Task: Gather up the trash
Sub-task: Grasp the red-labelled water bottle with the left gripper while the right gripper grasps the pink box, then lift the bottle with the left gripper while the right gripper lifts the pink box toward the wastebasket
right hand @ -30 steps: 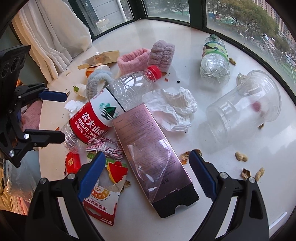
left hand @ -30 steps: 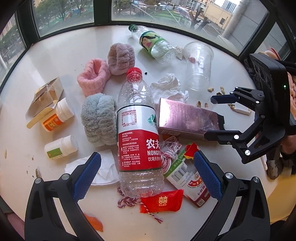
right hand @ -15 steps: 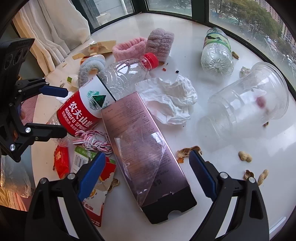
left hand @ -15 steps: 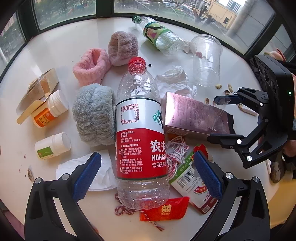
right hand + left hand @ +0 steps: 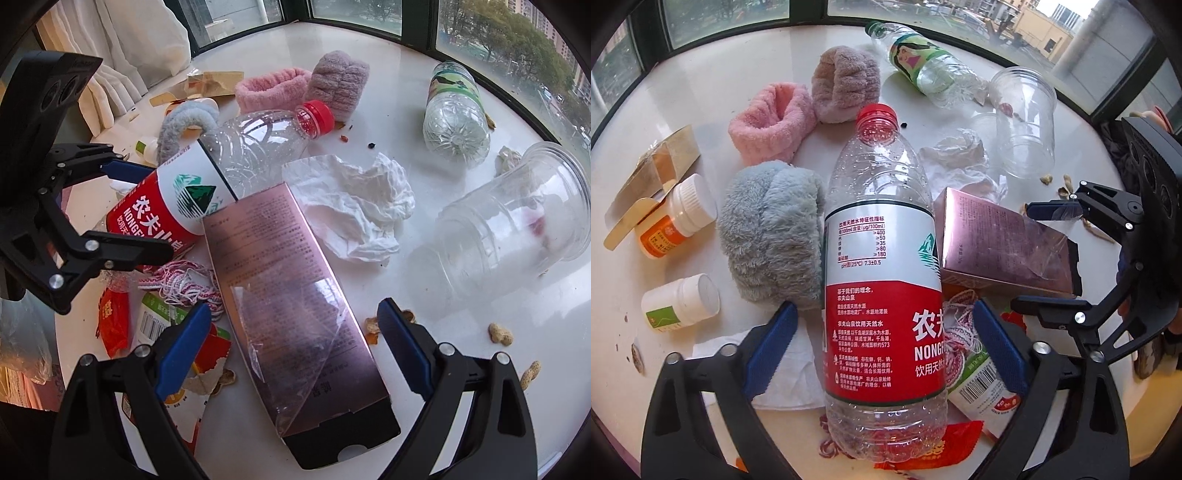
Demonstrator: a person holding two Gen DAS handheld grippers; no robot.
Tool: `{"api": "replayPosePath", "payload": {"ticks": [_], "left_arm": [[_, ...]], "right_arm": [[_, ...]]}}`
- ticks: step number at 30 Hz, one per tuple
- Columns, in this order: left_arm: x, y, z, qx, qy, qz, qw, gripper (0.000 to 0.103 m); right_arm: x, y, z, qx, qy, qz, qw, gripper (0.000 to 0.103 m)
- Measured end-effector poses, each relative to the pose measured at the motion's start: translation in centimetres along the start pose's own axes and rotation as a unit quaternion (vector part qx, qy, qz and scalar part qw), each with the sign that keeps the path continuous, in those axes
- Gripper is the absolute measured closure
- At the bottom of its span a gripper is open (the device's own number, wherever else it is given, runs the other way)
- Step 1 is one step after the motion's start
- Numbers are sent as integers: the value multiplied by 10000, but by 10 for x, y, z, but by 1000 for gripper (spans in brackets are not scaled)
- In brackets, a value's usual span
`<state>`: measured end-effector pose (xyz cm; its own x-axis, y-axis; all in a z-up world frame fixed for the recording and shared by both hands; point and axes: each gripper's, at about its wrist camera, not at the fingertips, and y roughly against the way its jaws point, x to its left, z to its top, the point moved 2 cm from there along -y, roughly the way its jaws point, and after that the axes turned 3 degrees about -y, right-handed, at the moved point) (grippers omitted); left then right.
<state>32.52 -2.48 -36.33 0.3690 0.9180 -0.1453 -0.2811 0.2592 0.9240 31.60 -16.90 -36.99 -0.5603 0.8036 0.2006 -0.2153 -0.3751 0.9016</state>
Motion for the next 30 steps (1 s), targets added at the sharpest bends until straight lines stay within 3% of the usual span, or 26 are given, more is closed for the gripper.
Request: {"api": "replayPosePath", "payload": {"ticks": [3, 9, 18, 30], "left_arm": [[-1, -6, 1, 51, 33, -39, 10000, 30], [-1, -13, -1, 190, 44, -246, 9995, 40], [4, 6, 3, -45, 44, -307, 9995, 42], [0, 41, 13, -374, 31, -325, 9988, 42]], "right_arm": [[2, -4, -2, 84, 23, 3, 10000, 28], [-1, -8, -4, 143, 29, 15, 9999, 35], [-3, -1, -2, 123, -136, 221, 9996, 42], [-3, 34, -1, -82, -586, 339, 9977, 44]]}}
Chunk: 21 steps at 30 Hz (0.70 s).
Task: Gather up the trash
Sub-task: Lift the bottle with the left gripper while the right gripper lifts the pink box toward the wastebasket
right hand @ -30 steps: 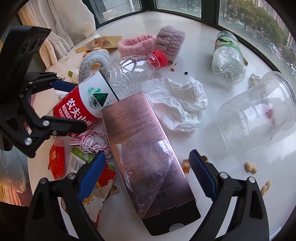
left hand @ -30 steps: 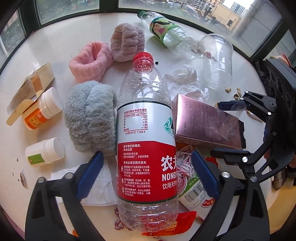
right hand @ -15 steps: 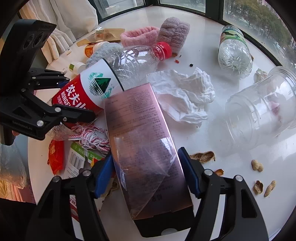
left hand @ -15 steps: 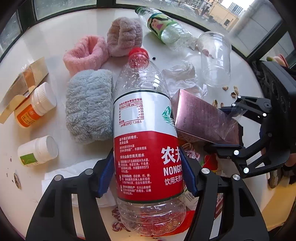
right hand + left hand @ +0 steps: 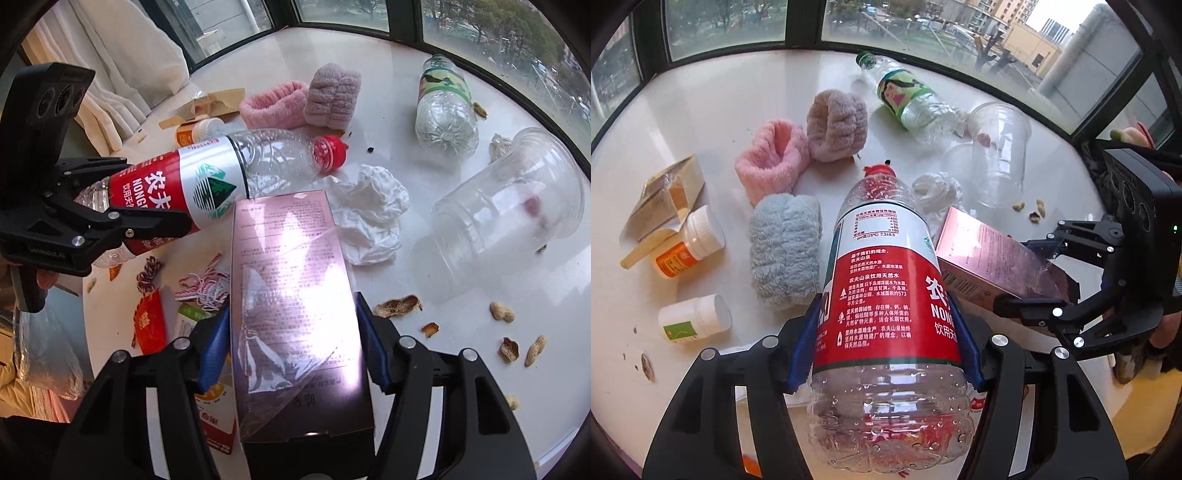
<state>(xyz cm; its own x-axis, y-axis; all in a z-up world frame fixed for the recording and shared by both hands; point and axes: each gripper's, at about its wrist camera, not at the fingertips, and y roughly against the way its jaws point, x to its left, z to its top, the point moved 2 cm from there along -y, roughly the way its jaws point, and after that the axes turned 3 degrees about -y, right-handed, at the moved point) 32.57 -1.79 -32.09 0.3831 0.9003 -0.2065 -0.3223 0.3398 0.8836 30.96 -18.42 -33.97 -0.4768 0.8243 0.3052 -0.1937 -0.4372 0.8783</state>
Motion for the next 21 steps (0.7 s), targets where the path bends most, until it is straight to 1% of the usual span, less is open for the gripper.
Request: {"api": "replayPosePath", "payload": {"ticks": [9, 14, 21], "left_arm": [[-7, 32, 0, -226, -40, 10, 9997, 43], [-11, 50, 0, -336, -67, 36, 9994, 43], [-14, 84, -10, -509, -94, 112, 9986, 43]], "right_arm": [[2, 33, -5, -234, -261, 10, 9994, 44], [10, 46, -3, -367, -306, 7, 9989, 44], [30, 61, 3, -583, -262, -6, 9980, 44]]}}
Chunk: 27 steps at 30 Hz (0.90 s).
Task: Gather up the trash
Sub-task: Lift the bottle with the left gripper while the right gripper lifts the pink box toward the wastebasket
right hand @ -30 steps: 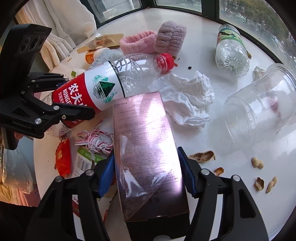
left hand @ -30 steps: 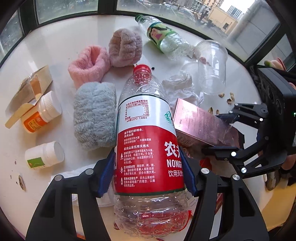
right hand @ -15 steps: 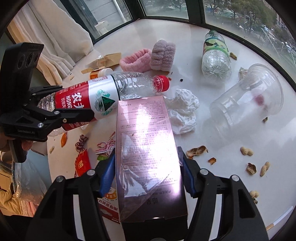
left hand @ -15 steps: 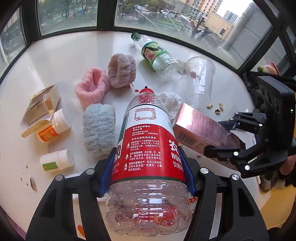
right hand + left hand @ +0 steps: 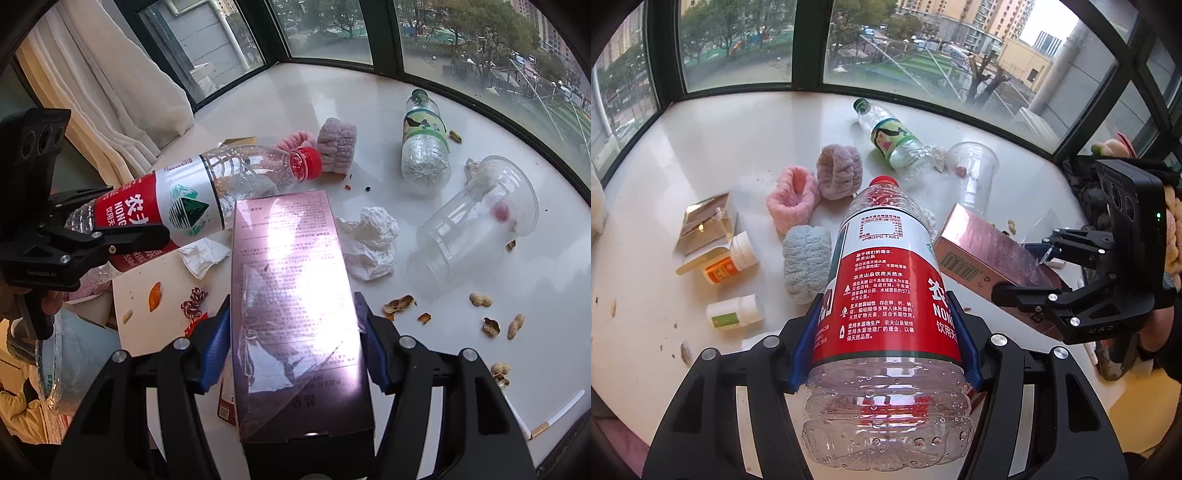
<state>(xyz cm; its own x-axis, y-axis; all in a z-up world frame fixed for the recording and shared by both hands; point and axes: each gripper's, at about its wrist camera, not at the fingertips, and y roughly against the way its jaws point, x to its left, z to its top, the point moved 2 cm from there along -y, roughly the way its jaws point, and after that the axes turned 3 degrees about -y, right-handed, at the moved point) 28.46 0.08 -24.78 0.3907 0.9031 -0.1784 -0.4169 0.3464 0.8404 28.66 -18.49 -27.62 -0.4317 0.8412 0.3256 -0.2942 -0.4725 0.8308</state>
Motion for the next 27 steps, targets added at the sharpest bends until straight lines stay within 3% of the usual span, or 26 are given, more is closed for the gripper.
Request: {"api": "replayPosePath", "payload": {"ticks": [27], "left_arm": [[-11, 134, -65, -775, 23, 222, 9967, 43]], "right_arm": [[88, 73, -22, -594, 266, -74, 9979, 44]]}}
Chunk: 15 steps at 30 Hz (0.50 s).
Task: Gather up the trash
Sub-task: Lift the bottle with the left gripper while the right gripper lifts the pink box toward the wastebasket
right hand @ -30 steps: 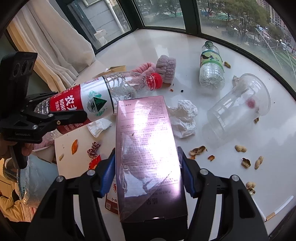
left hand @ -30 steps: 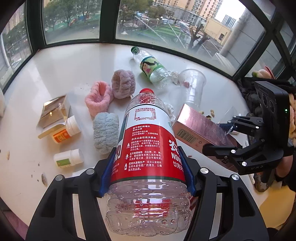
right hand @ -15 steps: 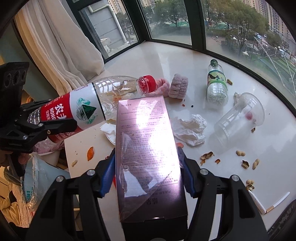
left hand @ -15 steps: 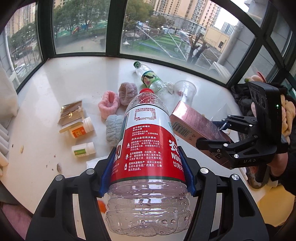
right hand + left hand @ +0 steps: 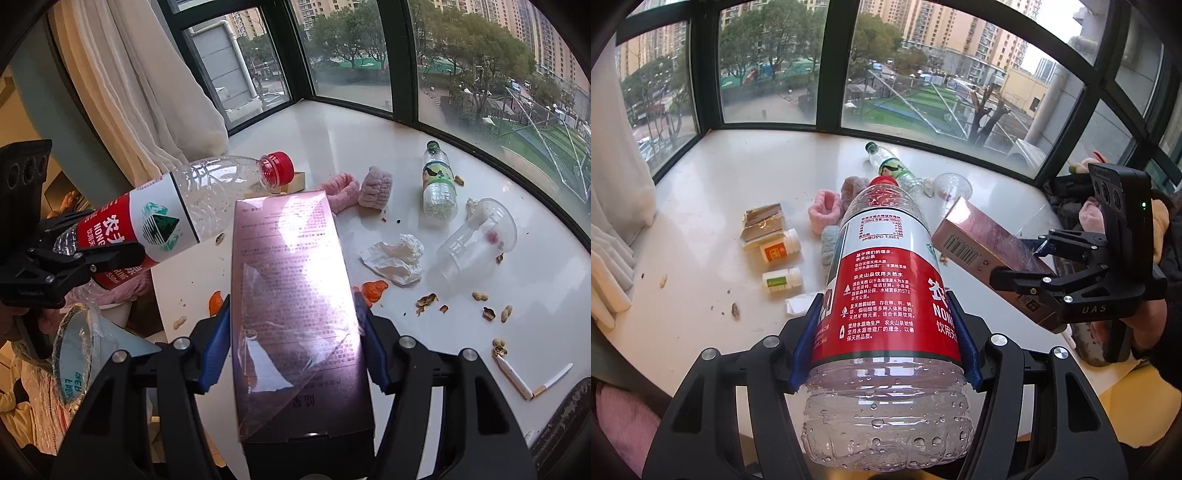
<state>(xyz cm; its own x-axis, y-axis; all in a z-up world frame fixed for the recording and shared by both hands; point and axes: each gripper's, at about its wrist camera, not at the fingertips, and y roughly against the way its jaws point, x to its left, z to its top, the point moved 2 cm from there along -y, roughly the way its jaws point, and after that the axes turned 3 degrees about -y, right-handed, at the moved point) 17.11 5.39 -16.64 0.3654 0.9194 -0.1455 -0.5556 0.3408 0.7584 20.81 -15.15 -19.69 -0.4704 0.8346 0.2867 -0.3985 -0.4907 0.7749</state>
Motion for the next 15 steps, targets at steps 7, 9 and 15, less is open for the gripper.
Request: {"api": "replayPosePath", "payload": {"ticks": [7, 9, 15], "left_arm": [[-7, 31, -17, -125, -56, 79, 9999, 43], [-8, 39, -23, -170, -54, 115, 9998, 43], [-7, 67, -46, -263, 16, 211, 9994, 43]], "right_arm": [[28, 20, -12, -63, 201, -22, 9998, 44], [34, 24, -15, -73, 244, -16, 9997, 44], [57, 31, -27, -83, 390, 34, 9992, 44]]}}
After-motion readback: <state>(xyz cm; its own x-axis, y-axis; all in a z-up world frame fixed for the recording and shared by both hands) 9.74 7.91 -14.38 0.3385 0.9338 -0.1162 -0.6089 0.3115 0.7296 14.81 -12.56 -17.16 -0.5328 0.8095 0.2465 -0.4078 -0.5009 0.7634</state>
